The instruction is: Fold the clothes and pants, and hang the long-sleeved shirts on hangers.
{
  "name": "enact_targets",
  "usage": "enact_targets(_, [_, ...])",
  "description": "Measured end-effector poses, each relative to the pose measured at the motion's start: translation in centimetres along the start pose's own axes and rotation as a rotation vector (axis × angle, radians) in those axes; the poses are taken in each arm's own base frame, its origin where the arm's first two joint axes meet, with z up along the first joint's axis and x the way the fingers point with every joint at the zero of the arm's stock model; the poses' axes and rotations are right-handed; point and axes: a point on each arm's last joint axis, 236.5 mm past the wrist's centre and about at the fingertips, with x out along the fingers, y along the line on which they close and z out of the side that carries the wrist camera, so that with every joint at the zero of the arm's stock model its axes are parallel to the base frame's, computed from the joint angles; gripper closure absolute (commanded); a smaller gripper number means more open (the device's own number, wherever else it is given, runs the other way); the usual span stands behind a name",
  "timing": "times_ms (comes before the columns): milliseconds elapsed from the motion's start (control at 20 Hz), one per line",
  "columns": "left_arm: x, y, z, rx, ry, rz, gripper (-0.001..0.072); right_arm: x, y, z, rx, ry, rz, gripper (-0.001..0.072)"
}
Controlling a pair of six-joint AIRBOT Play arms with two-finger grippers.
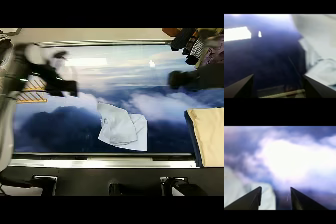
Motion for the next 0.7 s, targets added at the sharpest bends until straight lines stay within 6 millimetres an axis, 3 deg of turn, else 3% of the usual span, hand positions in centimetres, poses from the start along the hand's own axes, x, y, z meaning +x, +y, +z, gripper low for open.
enact_targets(100, [-3.0,4.8,0.0,-0.089,-0.055,0.034,0.0037,1.0,-4.6,0.4,0.152,0.020,-0.058,0.0285])
enact_targets(150, [-4.2,6.8,-0.2,-0.129,-0.075,0.049,0.0037,2.0,-6.3,-0.9,0.209,0.082,-0.044,0.0286])
enact_targets(250, [-6.1,10.2,-0.6,-0.205,-0.110,0.069,0.0037,3.8,-7.7,-4.4,0.305,0.210,0.077,0.0287])
enact_targets(350, [-6.7,11.9,-1.2,-0.253,-0.118,0.060,0.0037,5.5,-8.0,-8.4,0.373,0.297,0.203,0.0286])
enact_targets(450, [-6.3,13.1,-1.8,-0.285,-0.107,0.056,0.0037,7.3,-7.2,-13.8,0.443,0.413,0.305,0.0274])
enact_targets(550, [-5.0,13.5,-2.2,-0.300,-0.084,0.043,0.0037,8.9,-5.8,-19.3,0.506,0.518,0.378,0.0218])
enact_targets(700, [-2.7,13.4,-2.6,-0.306,-0.047,0.006,0.0036,10.2,-3.0,-25.8,0.530,0.630,0.446,0.0187])
